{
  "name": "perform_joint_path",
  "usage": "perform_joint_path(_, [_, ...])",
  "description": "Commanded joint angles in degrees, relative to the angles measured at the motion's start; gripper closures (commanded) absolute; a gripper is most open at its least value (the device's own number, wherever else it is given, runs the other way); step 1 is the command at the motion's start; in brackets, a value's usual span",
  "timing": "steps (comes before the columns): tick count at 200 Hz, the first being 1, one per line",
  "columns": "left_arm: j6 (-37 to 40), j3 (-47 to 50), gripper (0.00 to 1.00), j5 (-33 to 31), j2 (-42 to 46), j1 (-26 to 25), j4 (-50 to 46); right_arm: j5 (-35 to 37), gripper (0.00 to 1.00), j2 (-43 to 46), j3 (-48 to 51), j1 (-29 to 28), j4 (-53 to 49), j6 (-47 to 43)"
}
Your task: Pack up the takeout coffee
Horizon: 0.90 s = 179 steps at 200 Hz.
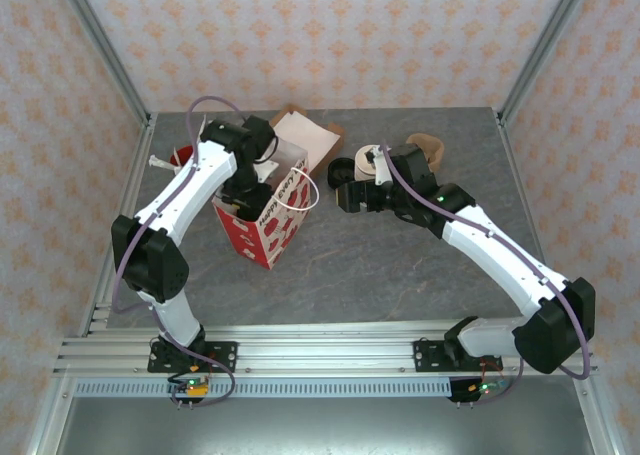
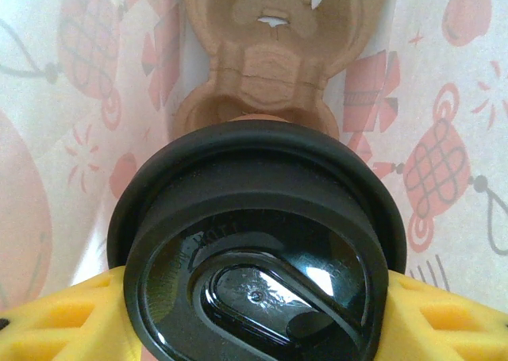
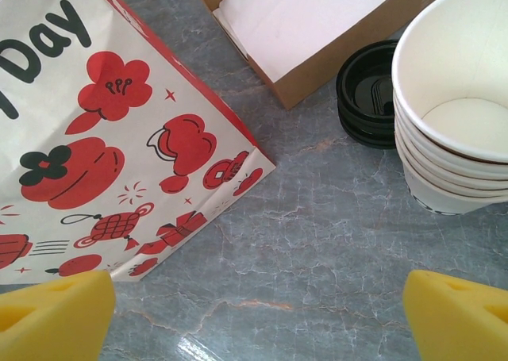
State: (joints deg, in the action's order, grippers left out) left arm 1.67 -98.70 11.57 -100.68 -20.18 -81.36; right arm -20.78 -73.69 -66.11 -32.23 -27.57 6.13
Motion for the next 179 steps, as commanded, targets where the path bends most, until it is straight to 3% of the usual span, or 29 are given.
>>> perform_joint_path(1, [1.74,1.26,0.54,-1.27,-0.13,0.5,0.5,1.1,0.06,-0.22,-1.13,-0.21,-0.73,-0.42])
perform_joint_path(179, [0.97,2.74,0.54,-2.14,0.04,0.5,1.56,0.83,0.06,-0.87,-1.57,-0.25,-1.17,-0.37])
